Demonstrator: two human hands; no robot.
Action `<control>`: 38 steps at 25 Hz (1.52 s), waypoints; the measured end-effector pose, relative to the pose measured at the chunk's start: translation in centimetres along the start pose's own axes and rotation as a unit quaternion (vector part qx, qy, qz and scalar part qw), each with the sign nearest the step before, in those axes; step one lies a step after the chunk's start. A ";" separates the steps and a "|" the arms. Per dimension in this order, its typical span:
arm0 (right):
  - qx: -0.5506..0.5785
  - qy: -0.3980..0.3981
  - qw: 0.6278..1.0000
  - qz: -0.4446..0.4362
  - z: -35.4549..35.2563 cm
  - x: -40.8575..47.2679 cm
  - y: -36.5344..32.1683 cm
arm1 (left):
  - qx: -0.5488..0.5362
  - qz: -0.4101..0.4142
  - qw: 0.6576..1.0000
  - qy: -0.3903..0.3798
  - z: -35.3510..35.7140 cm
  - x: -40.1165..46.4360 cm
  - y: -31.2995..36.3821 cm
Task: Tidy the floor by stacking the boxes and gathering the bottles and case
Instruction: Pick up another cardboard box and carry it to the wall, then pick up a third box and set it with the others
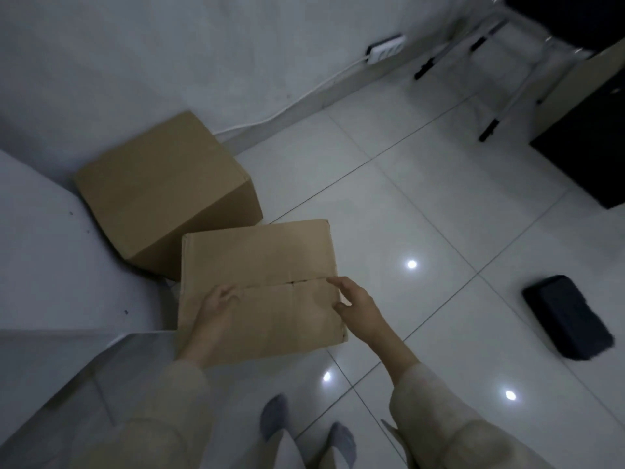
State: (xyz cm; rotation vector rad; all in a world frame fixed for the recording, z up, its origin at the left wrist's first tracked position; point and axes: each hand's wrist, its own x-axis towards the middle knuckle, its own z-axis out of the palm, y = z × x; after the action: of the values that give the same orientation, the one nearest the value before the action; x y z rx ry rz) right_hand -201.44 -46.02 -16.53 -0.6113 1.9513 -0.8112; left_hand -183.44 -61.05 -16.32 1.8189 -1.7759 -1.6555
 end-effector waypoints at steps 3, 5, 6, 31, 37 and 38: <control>0.057 0.041 0.997 -0.039 -3.8 -6.0 -5.1 | -0.008 0.055 0.997 -0.059 -0.3 -5.8 6.9; 0.096 0.078 0.990 -0.063 -6.4 -10.5 -8.3 | -0.008 0.104 0.991 -0.083 -1.0 -10.1 11.0; 0.113 0.103 0.986 -0.072 -7.7 -13.0 -9.8 | -0.006 0.133 0.987 -0.093 -1.4 -12.5 12.9; 0.398 0.638 0.642 0.146 16.6 -54.6 -6.2 | 0.326 0.415 0.647 -0.550 -6.2 -38.3 8.8; 0.424 0.707 0.539 0.174 29.0 -65.1 -4.8 | 0.367 0.438 0.570 -0.591 -8.9 -47.3 0.0; 0.428 0.712 0.528 0.176 31.6 -66.7 -4.6 | 0.368 0.445 0.559 -0.596 -9.9 -48.8 -1.9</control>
State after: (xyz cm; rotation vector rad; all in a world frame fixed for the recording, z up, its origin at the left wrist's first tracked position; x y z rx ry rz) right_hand -142.09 -12.38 12.10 1.5300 2.2557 -2.1328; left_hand -161.62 -29.10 15.07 -0.9020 -3.2353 -1.6525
